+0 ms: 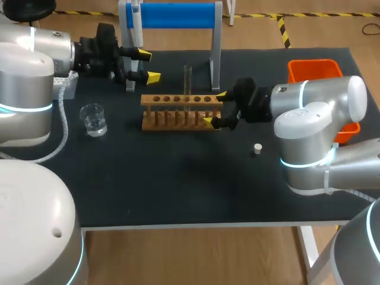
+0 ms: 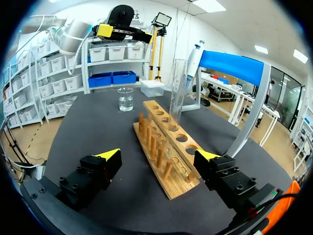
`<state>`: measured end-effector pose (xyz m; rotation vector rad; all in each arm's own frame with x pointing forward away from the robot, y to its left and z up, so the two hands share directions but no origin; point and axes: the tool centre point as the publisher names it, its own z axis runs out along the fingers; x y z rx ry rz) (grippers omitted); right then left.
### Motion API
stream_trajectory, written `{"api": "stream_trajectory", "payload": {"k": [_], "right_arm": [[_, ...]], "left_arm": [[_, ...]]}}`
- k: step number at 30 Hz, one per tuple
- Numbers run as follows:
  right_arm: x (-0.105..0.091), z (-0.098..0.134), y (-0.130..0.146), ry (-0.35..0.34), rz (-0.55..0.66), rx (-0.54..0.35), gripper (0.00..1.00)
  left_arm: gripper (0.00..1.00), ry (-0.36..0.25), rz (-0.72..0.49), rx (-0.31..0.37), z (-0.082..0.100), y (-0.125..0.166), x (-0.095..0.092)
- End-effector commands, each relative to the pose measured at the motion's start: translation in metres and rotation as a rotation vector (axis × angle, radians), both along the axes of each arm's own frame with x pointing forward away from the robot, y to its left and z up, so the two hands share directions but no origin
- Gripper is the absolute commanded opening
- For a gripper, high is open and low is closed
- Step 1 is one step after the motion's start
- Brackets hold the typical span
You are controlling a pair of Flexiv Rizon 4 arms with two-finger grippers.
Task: Invert the test tube, pick up the pipette, mount the tip to pipette, aspirate from beaker and dispense into the tube, eject the tip, return the pipette, and cap with the stopper.
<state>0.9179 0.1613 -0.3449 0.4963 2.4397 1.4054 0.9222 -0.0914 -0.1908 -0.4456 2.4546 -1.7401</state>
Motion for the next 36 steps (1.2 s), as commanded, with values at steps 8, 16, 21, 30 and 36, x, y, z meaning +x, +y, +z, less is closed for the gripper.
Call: {"api": "stream_trajectory", "payload": {"k": [8, 16, 21, 30, 36], "right_arm": [[0.0, 0.0, 0.0, 0.0, 0.001, 0.001, 1.0], [0.0, 0.0, 0.0, 0.0, 0.001, 0.001, 1.0], [0.0, 0.0, 0.0, 0.0, 0.001, 0.001, 1.0], [0.0, 0.0, 0.0, 0.0, 0.001, 0.001, 1.0], [0.0, 0.0, 0.0, 0.0, 0.001, 0.001, 1.0]], "left_arm": [[1.0, 0.003, 0.176, 0.063, -0.004, 0.079, 0.007], [1.0, 0.035, 0.358, 0.1, -0.02, 0.16, 0.009], [1.0, 0.056, 0.489, 0.114, -0.037, 0.207, 0.007], [1.0, 0.103, 0.69, 0.13, -0.065, 0.275, 0.0], [1.0, 0.117, 0.778, 0.177, -0.07, 0.306, -0.002]]}}
